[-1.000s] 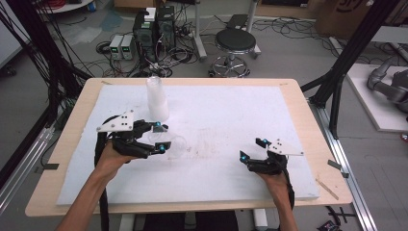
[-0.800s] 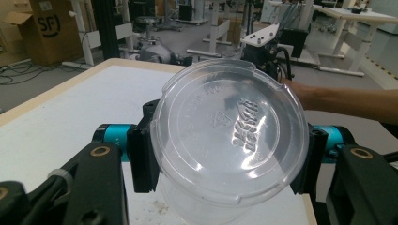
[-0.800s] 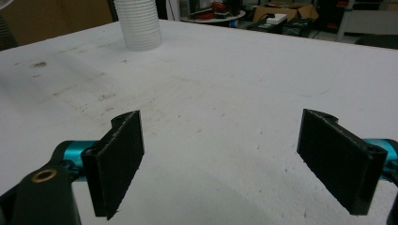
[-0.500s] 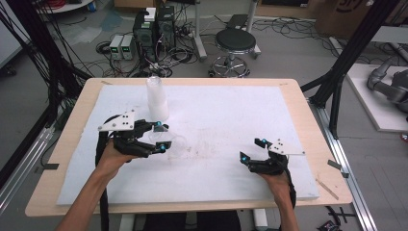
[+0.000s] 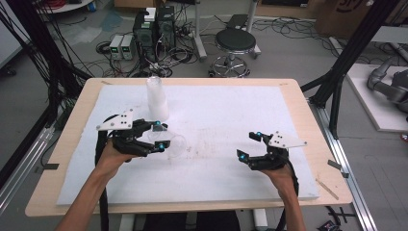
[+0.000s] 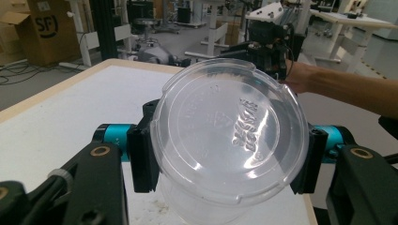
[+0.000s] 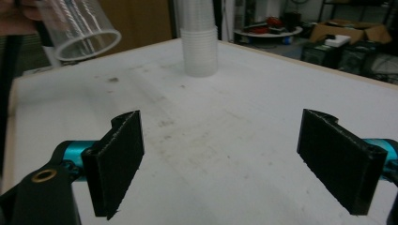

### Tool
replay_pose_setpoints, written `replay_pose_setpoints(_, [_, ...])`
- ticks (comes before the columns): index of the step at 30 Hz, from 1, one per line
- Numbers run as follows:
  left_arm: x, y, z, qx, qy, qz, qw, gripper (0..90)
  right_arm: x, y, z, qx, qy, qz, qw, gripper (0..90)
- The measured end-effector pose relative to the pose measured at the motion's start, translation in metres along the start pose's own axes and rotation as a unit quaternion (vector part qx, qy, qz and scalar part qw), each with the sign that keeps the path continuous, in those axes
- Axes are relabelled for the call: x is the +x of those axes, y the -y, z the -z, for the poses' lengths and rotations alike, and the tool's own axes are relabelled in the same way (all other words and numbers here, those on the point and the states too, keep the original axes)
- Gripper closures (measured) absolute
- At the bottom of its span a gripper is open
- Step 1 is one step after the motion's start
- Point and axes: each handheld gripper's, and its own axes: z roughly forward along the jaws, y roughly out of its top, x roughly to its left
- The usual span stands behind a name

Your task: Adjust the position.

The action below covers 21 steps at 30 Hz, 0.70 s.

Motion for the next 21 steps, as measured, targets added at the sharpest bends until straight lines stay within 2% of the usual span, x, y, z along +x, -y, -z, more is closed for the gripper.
replay_pose_setpoints(4, [0.0, 0.0, -0.001, -0.007, 0.009, 0.003, 0.9999, 40.0, 0.001, -0.017, -0.003, 0.006, -0.049, 0.015, 0.9987, 15.1])
replay_pose_setpoints(7, [0.0, 0.001, -0.003, -0.009, 0.007, 0.005, 0.9999, 40.0, 0.002, -0.025, -0.008, 0.01, -0.071, 0.029, 0.997, 15.1])
replay_pose_setpoints(13, [-0.003, 0.002, -0.008, -0.014, 0.013, 0.011, 0.9998, 40.0, 0.008, -0.039, -0.019, 0.005, -0.118, 0.04, 0.9921, 15.1])
replay_pose_setpoints(16, [-0.006, 0.0, -0.012, -0.02, 0.016, 0.011, 0.9996, 40.1, 0.012, -0.045, -0.028, 0.0, -0.143, 0.055, 0.9882, 15.1])
replay_pose_setpoints(18, [-0.008, 0.0, -0.014, -0.022, 0.018, 0.01, 0.9995, 40.1, 0.014, -0.049, -0.034, -0.002, -0.162, 0.056, 0.9853, 15.1])
replay_pose_setpoints(21, [-0.011, -0.001, -0.018, -0.022, 0.022, 0.01, 0.9995, 40.1, 0.018, -0.057, -0.045, -0.009, -0.187, 0.066, 0.9801, 15.1])
